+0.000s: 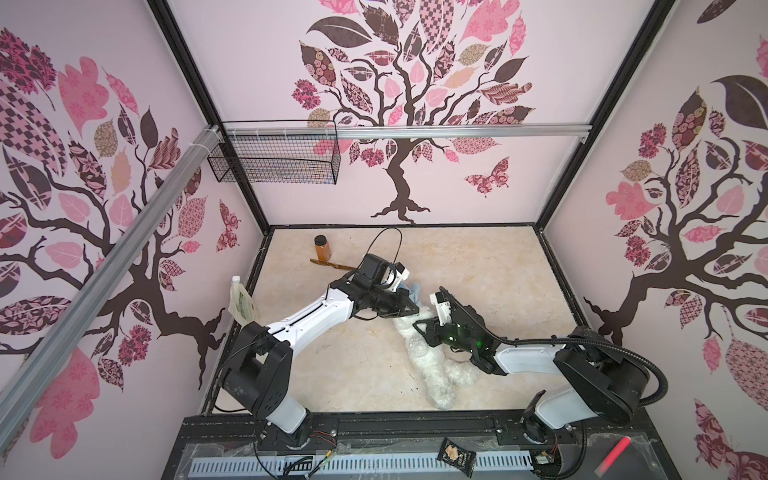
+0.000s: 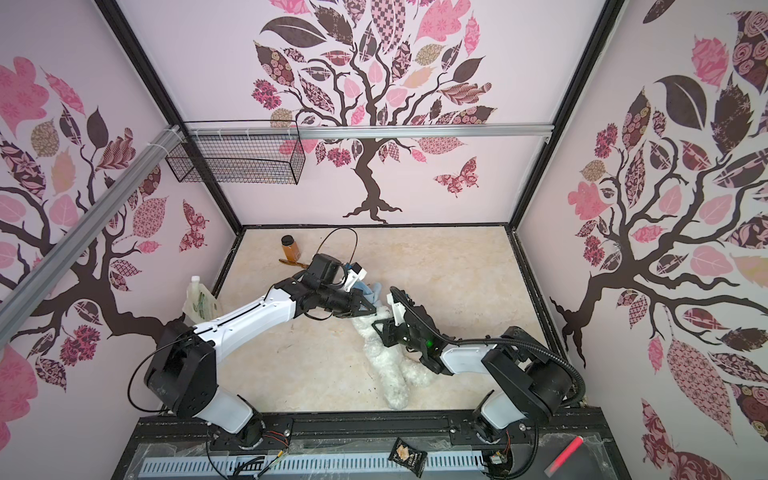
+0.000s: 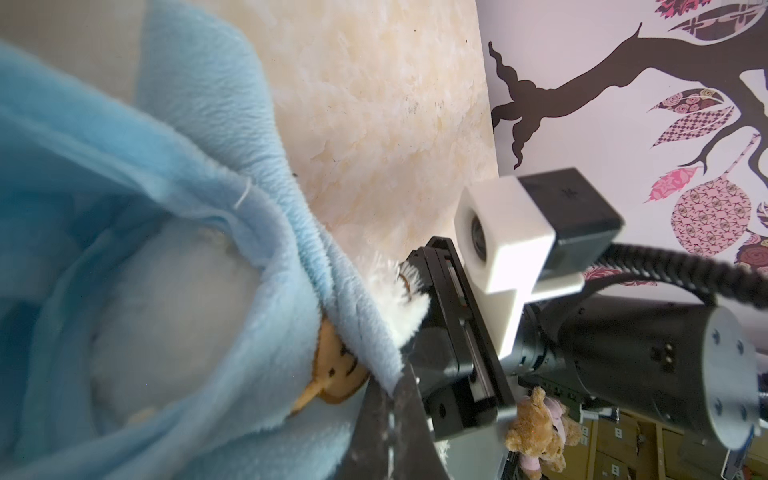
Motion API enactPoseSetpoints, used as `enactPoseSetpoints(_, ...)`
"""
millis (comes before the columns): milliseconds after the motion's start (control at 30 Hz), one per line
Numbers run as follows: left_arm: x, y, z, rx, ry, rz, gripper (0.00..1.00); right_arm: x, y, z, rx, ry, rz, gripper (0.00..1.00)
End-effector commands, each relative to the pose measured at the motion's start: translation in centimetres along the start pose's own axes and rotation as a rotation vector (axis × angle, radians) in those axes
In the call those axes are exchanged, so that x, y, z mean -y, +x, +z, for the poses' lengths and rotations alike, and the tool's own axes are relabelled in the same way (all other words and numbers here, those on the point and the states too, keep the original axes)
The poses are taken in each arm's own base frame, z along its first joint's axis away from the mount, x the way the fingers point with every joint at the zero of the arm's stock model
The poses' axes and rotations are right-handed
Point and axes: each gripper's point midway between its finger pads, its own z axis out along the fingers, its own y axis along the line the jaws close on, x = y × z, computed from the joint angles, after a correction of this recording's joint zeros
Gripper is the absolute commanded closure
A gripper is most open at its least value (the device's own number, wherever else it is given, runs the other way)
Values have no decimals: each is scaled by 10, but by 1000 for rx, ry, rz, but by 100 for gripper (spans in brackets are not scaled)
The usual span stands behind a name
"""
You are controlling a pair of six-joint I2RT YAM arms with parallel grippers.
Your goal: Dress the teddy bear
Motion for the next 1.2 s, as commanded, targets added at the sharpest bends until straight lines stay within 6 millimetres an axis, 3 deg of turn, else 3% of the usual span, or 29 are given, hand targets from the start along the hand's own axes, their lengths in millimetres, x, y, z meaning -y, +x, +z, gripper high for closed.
enactPoseSetpoints(0,-7,15,1,-16,-6,-5,98,-25,-35,-5,104,-84,-11,78)
enactPoseSetpoints(200,-14,27,4,-29,-2,-20,90,-37,-41,-7,130,-139,-59,78)
enactPoseSetpoints(400,1,22,-4,-8,38,33,74,-52,-33,-10,114,-235,-147,79)
enactPoseSetpoints(733,7,13,-27,43,20,75,53,-39,1,-19,24,-209,-344,80)
enactPoseSetpoints(967,5,19,-30,36,19,65,49,-29,12,-28,38,-187,-417,82)
enactPoseSetpoints(1167,12,13,-50,79,31,88,46,-26,17,-34,47,-178,-475,83)
